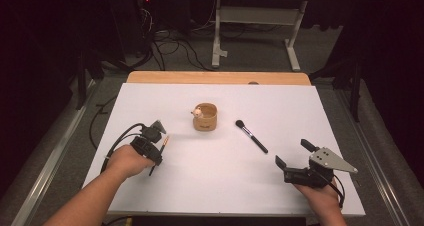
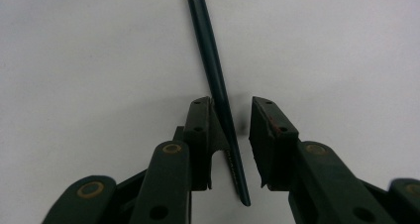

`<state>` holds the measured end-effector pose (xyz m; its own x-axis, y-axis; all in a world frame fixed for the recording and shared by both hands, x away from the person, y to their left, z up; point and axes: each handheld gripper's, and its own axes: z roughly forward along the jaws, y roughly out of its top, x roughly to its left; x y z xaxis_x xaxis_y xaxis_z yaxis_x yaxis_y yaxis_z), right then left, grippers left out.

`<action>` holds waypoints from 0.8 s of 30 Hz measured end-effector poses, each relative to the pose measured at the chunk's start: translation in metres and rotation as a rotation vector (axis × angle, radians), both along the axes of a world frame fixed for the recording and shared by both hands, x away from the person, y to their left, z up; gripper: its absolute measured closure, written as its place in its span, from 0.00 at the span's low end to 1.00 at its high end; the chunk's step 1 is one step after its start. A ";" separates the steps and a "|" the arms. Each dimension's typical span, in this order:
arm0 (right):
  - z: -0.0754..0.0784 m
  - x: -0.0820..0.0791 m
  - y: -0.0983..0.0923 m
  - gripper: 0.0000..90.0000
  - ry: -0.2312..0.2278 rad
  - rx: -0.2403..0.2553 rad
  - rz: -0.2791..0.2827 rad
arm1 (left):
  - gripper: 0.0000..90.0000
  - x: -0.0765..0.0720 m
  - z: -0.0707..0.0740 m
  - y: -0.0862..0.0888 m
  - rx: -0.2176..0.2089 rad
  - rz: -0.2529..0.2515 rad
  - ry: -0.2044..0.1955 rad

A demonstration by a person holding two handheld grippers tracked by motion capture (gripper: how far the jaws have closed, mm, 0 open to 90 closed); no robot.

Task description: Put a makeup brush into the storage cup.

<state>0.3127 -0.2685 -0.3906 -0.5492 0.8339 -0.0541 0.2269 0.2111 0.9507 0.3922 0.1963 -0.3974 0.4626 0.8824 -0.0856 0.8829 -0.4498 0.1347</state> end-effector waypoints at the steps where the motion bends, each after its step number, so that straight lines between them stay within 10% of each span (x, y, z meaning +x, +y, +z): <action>1: 0.000 0.000 0.000 0.01 0.001 0.001 -0.001 | 0.79 0.000 0.000 0.000 0.003 0.000 0.001; 24: 0.000 0.000 0.002 0.01 -0.005 -0.005 0.002 | 0.89 0.004 -0.003 -0.001 0.033 -0.015 0.008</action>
<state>0.3127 -0.2670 -0.3908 -0.5508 0.8324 -0.0608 0.2222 0.2165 0.9507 0.3963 0.1949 -0.4003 0.4752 0.8778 -0.0602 0.8770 -0.4671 0.1129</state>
